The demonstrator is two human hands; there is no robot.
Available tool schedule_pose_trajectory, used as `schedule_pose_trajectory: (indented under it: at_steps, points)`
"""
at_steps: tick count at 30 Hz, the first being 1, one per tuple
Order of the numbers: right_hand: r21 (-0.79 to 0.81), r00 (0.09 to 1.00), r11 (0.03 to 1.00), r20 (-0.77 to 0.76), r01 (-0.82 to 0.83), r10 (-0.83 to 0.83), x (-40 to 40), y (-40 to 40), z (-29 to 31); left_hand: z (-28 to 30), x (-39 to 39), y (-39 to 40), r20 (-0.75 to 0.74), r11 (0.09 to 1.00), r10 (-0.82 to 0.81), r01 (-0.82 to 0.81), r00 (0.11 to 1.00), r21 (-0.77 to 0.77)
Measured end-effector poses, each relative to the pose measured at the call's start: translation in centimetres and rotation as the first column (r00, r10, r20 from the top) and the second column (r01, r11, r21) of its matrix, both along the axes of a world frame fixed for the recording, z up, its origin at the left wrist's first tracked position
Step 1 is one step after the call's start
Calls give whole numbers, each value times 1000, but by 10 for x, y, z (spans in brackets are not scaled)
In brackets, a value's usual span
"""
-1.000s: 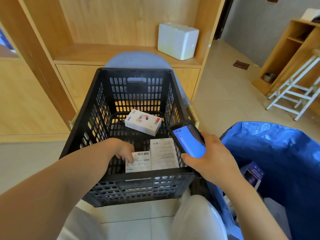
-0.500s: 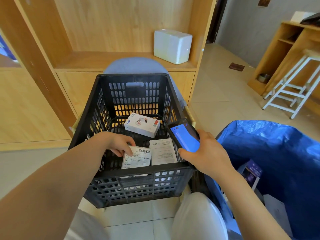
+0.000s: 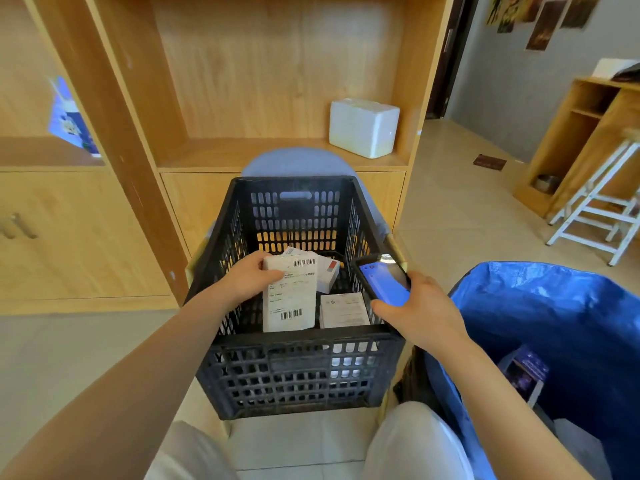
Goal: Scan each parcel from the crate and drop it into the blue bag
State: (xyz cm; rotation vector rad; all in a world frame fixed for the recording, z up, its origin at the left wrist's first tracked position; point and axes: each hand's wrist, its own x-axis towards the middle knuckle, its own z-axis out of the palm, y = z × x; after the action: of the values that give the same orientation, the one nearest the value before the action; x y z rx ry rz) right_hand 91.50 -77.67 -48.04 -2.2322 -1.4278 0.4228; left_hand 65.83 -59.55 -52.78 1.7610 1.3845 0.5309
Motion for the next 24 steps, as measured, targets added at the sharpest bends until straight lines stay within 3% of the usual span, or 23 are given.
schedule_pose_trajectory:
  at_steps: [5, 12, 18, 24]
  points:
    - [12, 999, 1000, -31, -16, 16, -2, -3, 3, 3, -10, 0, 197, 978, 203, -209, 959, 7]
    - [73, 995, 992, 29, -102, 100, -9, -15, 15, 15, -10, -1, 453, 948, 280, -317, 846, 5]
    - [-25, 965, 969, 88, -245, 246, -18, -11, 18, 19, -10, -6, 518, 951, 245, -308, 820, 37]
    - [-111, 943, 955, 164, -276, 291, -25, -6, 11, 19, -12, -7, 511, 943, 266, -331, 817, 40]
